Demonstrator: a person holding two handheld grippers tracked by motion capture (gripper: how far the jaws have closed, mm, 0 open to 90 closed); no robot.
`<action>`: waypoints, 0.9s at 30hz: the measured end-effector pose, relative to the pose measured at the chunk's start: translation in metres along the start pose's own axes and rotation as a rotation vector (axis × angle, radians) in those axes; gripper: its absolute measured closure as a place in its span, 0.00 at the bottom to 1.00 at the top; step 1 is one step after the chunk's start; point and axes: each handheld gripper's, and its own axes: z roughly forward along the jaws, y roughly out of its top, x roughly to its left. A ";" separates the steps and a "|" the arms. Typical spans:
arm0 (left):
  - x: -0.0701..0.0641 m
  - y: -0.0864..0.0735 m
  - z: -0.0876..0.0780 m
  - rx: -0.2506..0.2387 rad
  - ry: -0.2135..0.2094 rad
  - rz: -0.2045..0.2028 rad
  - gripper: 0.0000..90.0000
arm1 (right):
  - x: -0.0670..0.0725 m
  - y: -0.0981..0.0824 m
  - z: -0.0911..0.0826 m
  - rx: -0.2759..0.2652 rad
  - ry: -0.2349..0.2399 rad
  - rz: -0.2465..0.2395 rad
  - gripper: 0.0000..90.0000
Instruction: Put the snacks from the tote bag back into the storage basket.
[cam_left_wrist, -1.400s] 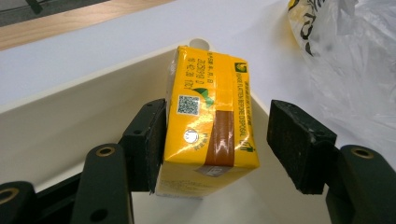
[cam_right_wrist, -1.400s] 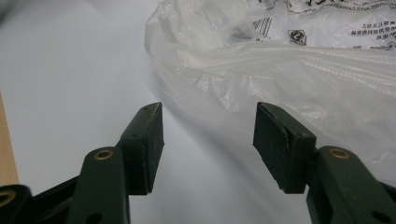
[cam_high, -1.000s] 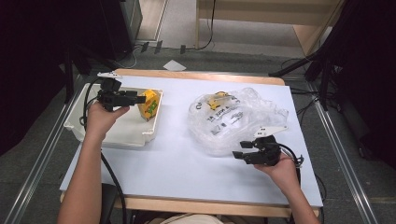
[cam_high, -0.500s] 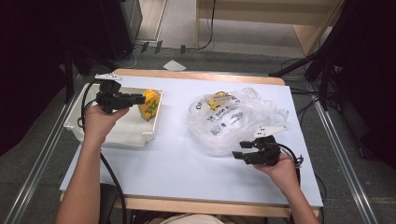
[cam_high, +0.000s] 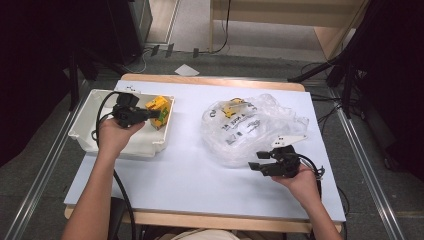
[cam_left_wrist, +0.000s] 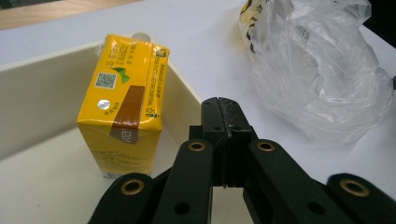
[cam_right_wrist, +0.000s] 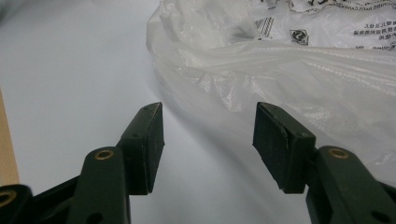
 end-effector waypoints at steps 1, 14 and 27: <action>0.002 -0.001 0.002 0.001 -0.001 -0.006 1.00 | 0.000 0.000 0.000 0.000 0.000 -0.003 0.49; 0.017 -0.012 0.016 0.023 0.032 -0.047 1.00 | 0.001 0.000 0.002 0.007 -0.003 -0.004 0.49; 0.031 -0.021 0.016 0.025 0.047 -0.095 1.00 | 0.000 0.000 0.001 0.002 -0.002 -0.004 0.49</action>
